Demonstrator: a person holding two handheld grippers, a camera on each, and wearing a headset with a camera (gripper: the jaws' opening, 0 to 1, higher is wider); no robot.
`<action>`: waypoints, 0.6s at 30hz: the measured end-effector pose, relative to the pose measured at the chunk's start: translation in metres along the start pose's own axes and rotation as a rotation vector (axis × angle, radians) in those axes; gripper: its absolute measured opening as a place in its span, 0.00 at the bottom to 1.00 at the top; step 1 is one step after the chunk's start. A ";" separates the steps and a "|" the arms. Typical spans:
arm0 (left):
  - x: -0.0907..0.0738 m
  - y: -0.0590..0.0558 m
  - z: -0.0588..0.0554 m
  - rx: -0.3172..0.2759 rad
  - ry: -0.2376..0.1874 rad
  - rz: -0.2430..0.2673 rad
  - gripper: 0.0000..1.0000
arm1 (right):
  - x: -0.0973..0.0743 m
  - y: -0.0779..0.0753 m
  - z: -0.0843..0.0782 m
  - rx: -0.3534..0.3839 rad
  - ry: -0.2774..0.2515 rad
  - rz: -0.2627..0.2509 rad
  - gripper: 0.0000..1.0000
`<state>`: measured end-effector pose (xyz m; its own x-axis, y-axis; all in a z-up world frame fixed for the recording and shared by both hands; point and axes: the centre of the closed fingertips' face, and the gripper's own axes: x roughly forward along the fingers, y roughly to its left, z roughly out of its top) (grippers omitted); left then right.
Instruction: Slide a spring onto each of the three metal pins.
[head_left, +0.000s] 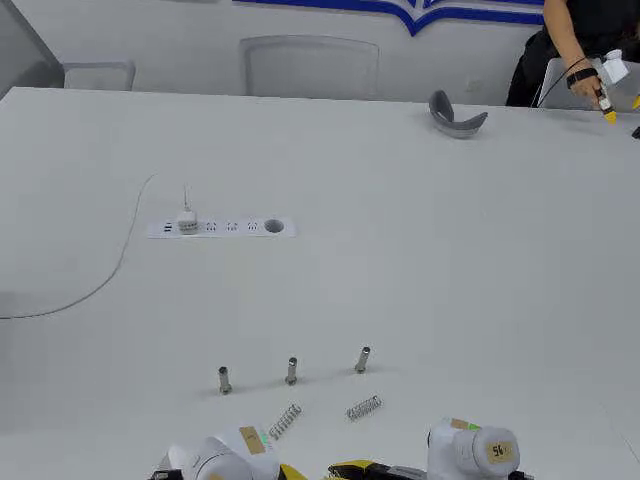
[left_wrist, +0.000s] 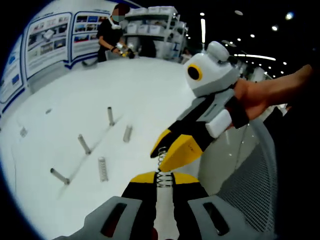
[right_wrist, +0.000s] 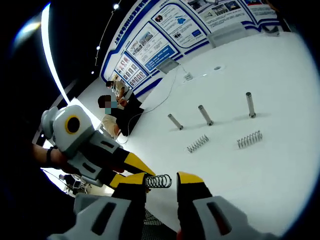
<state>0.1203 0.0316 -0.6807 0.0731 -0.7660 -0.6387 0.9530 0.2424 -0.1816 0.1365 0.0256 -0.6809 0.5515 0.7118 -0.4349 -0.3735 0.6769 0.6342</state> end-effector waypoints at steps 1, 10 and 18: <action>0.000 -0.001 0.000 0.007 0.001 -0.002 0.11 | 0.000 0.002 -0.001 0.012 0.001 0.012 0.23; -0.001 0.007 0.000 0.039 0.012 -0.006 0.11 | -0.001 0.012 0.002 0.056 -0.003 0.070 0.14; -0.002 0.011 0.009 0.095 0.004 -0.011 0.11 | -0.003 0.012 0.005 0.040 -0.004 0.070 0.12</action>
<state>0.1337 0.0302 -0.6746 0.0619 -0.7658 -0.6401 0.9773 0.1768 -0.1171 0.1345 0.0312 -0.6684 0.5278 0.7565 -0.3861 -0.3813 0.6173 0.6882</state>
